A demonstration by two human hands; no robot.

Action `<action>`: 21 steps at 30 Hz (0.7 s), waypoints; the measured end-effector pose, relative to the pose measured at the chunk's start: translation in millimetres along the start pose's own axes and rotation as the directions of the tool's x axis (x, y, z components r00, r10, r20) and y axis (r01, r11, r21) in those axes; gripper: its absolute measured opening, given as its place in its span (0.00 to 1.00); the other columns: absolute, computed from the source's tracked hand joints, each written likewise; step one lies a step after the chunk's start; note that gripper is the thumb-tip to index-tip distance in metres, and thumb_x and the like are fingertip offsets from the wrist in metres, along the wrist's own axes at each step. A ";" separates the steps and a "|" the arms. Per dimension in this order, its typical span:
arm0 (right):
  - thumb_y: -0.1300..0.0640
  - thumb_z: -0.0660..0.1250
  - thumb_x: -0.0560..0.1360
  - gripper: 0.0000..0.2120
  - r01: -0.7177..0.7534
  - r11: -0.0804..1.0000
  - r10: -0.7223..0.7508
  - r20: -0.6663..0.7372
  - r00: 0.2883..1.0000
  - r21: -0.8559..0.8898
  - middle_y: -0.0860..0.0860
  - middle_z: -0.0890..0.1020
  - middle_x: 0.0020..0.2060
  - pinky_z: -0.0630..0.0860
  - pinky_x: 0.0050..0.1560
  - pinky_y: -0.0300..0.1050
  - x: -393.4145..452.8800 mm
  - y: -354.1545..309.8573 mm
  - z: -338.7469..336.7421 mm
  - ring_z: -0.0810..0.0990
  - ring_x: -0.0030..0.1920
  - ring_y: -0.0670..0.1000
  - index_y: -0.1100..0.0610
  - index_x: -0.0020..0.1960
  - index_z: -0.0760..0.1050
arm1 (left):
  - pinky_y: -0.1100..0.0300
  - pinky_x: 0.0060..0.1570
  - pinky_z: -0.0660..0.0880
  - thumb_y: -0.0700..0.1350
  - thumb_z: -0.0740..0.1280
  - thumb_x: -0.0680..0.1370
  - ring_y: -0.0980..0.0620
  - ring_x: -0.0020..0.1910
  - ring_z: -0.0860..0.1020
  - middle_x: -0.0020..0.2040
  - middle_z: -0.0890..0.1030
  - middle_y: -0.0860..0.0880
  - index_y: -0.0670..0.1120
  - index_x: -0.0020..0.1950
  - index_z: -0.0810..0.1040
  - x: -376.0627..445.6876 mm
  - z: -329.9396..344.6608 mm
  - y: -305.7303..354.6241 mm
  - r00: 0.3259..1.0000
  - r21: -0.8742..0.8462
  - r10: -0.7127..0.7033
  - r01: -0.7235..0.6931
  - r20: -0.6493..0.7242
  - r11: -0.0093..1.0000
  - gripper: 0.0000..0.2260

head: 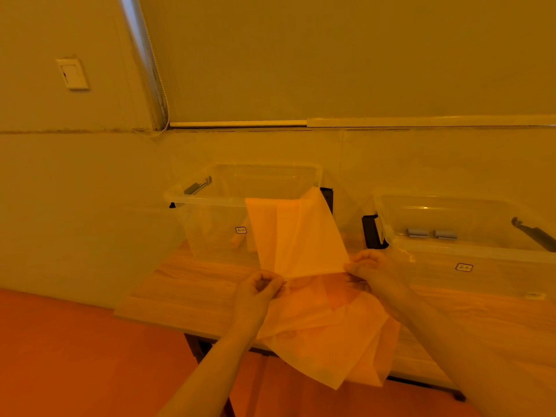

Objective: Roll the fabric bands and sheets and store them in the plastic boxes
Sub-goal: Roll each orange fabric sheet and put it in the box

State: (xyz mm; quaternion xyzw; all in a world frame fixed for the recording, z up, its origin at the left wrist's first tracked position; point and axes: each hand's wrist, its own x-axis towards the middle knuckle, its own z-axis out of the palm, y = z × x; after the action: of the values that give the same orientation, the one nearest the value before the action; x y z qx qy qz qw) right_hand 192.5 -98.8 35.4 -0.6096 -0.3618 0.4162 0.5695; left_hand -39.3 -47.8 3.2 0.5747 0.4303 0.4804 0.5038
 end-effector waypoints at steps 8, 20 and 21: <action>0.65 0.66 0.75 0.07 0.076 0.997 -0.077 0.112 0.991 0.006 0.54 0.82 0.47 0.80 0.41 0.38 -6.1 1.2 -2.2 0.83 0.45 0.50 0.57 0.50 0.80 | 0.62 0.41 0.76 0.36 0.65 0.78 0.52 0.41 0.80 0.42 0.81 0.47 0.45 0.46 0.79 0.6 -1.0 0.2 0.997 -0.003 0.045 -0.045 0.058 0.999 0.06; 0.65 0.68 0.74 0.07 0.089 0.996 -0.091 0.077 0.993 0.024 0.55 0.84 0.44 0.81 0.43 0.39 -5.8 -3.8 -6.9 0.84 0.44 0.50 0.59 0.50 0.81 | 0.61 0.43 0.79 0.37 0.71 0.74 0.51 0.45 0.82 0.45 0.84 0.48 0.48 0.46 0.83 -2.2 -4.3 11.4 0.998 -0.007 -0.005 0.005 0.056 1.000 0.07; 0.65 0.68 0.74 0.06 0.089 0.996 -0.091 0.075 0.993 0.028 0.55 0.84 0.44 0.81 0.43 0.39 -6.4 -4.5 -6.7 0.84 0.44 0.51 0.59 0.49 0.81 | 0.61 0.44 0.79 0.37 0.71 0.74 0.51 0.45 0.82 0.44 0.84 0.48 0.48 0.46 0.83 -1.8 -4.0 12.4 0.999 -0.013 0.000 0.001 0.053 1.000 0.06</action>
State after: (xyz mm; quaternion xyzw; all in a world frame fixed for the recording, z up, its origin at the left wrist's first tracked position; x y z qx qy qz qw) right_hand 196.3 -106.9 40.5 -0.5692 -0.4052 0.4172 0.5812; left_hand -43.4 -50.4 15.3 0.5837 0.4138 0.4679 0.5189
